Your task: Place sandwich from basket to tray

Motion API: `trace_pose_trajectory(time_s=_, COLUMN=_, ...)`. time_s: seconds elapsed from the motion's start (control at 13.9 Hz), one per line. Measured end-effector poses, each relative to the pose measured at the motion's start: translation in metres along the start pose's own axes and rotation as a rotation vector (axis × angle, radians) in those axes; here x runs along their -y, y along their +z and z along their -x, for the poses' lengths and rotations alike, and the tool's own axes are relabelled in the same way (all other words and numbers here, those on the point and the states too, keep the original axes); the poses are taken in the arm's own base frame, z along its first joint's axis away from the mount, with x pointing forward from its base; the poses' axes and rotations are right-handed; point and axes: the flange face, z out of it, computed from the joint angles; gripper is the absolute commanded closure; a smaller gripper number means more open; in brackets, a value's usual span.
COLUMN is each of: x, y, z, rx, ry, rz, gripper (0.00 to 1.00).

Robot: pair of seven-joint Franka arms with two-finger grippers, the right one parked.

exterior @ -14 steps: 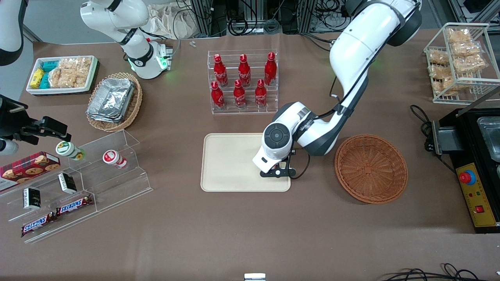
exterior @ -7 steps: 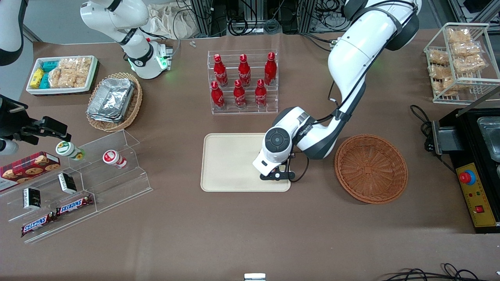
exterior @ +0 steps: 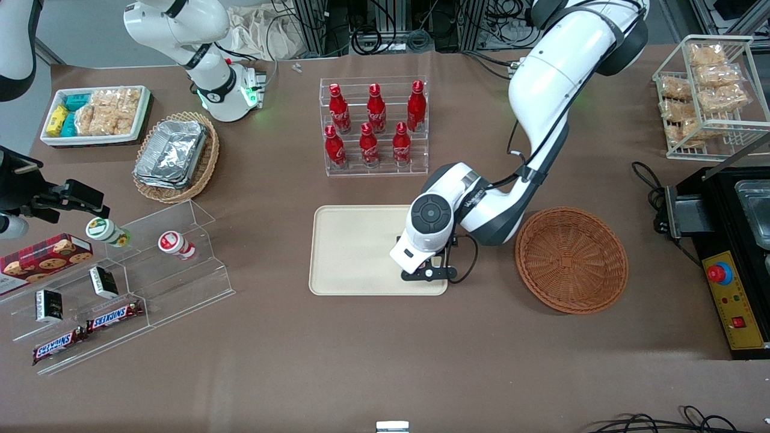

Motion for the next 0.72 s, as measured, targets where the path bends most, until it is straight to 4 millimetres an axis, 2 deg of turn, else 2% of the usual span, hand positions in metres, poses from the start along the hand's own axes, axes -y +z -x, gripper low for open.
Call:
trace_pose_trajectory(time_s=0.14, x=0.031, y=-0.046, z=-0.013, rx=-0.010, ry=-0.044, rz=-0.023, gripper=0.00)
trace_pose_trajectory(time_s=0.36, x=0.100, y=-0.142, z=-0.027, rx=-0.051, ry=-0.138, rz=-0.038, gripper=0.00)
trace_pose_trajectory(time_s=0.51, x=0.140, y=-0.193, z=-0.029, rx=-0.087, ry=-0.199, rz=-0.031, gripper=0.00)
trace_pose_trajectory(time_s=0.58, x=0.158, y=-0.210, z=-0.032, rx=-0.097, ry=-0.230, rz=-0.013, gripper=0.00)
trace_pose_trajectory(time_s=0.72, x=0.194, y=-0.228, z=-0.039, rx=-0.094, ry=-0.242, rz=0.019, gripper=0.00)
